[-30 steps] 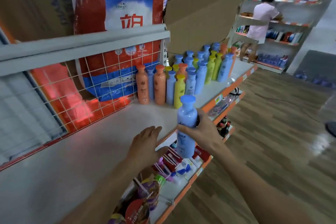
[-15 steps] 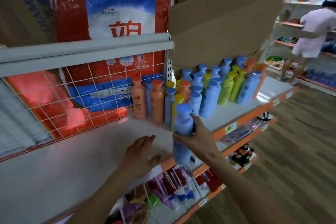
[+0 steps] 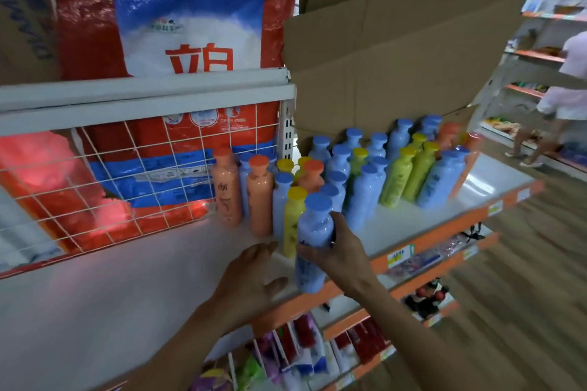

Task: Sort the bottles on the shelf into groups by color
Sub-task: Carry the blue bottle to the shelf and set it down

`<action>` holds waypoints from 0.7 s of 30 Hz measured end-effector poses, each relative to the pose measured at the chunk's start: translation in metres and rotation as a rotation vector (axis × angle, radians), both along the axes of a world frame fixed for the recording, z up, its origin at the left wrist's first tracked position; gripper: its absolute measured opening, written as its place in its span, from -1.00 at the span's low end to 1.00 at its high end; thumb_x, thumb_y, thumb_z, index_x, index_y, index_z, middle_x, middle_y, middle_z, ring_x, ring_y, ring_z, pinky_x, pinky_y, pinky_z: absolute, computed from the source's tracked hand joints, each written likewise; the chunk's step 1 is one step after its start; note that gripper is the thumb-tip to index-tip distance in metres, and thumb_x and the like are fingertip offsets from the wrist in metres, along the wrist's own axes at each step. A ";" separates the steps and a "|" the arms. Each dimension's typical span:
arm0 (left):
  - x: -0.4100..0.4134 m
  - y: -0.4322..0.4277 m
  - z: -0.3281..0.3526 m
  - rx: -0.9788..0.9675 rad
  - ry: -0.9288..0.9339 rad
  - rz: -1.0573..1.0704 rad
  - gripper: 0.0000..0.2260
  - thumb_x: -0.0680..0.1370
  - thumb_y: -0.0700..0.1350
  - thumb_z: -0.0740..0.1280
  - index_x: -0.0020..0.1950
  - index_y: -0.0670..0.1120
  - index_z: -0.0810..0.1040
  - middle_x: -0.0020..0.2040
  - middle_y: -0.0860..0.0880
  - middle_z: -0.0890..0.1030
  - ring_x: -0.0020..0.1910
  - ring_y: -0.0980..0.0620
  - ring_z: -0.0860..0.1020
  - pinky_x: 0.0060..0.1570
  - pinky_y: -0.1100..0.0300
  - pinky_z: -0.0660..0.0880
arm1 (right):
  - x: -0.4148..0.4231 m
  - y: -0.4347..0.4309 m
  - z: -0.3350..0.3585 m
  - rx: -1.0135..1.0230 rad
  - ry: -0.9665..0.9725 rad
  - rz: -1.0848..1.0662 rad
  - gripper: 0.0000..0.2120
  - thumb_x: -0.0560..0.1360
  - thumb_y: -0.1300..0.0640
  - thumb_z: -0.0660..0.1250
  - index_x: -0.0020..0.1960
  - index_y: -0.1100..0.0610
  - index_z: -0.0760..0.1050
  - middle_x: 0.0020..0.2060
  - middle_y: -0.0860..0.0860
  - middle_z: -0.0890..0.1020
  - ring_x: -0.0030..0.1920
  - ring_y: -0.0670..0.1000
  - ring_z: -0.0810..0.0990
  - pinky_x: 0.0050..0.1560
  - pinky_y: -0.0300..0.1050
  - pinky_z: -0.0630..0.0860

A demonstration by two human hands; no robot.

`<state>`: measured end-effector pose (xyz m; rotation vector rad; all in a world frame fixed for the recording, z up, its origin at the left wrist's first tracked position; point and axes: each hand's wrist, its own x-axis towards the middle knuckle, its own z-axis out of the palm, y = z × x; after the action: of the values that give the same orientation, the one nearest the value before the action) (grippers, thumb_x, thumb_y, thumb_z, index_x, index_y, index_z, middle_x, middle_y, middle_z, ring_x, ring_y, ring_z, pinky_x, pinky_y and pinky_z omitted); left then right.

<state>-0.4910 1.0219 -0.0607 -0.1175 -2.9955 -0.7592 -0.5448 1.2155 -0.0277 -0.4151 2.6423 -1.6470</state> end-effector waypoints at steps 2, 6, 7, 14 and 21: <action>-0.009 0.008 0.001 0.068 0.047 -0.045 -0.44 0.52 0.13 0.35 0.47 0.06 0.30 0.40 0.07 0.41 0.37 0.06 0.37 0.27 0.21 0.32 | -0.003 0.009 0.000 0.010 0.013 -0.040 -0.51 0.35 0.01 0.54 0.18 -0.07 0.37 -0.03 -0.17 0.63 -0.11 -0.20 0.59 -0.19 -0.14 0.53; -0.030 0.018 -0.005 0.107 0.087 -0.114 -0.56 0.48 0.15 0.36 0.32 0.10 0.41 0.25 0.08 0.50 0.25 0.02 0.47 0.15 0.10 0.45 | -0.014 0.028 0.001 0.034 0.038 -0.138 -0.51 0.37 0.01 0.53 0.18 -0.02 0.36 0.00 -0.11 0.62 -0.07 -0.07 0.60 -0.20 -0.12 0.48; -0.033 0.021 -0.007 0.109 0.073 -0.102 -0.55 0.49 0.16 0.36 0.33 0.07 0.40 0.26 0.06 0.49 0.25 0.01 0.46 0.15 0.10 0.44 | -0.017 0.032 0.002 0.039 0.040 -0.166 -0.52 0.38 0.04 0.53 0.17 -0.02 0.35 0.00 -0.09 0.60 -0.07 -0.03 0.59 -0.20 -0.10 0.48; -0.052 0.027 -0.014 0.149 0.085 0.054 -0.60 0.50 0.13 0.35 0.21 -0.02 0.35 0.10 -0.03 0.48 0.10 -0.09 0.49 -0.07 0.02 0.47 | -0.043 0.048 -0.005 0.062 0.025 -0.301 -0.47 0.37 0.07 0.53 0.21 0.02 0.32 -0.05 -0.06 0.56 -0.10 0.03 0.56 -0.19 -0.03 0.49; -0.077 0.024 -0.008 0.204 0.125 0.202 -0.54 0.46 0.14 0.43 0.21 -0.05 0.35 0.13 -0.04 0.50 0.11 -0.10 0.52 -0.08 0.03 0.47 | -0.079 0.065 -0.015 0.097 0.007 -0.276 -0.41 0.37 0.05 0.52 0.26 0.09 0.28 0.03 0.10 0.61 -0.01 0.20 0.59 -0.20 -0.03 0.43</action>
<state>-0.5681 1.0462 -0.0683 0.1387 -2.7393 -0.9853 -0.6233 1.2809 -0.0427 -0.0549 2.8780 -1.5694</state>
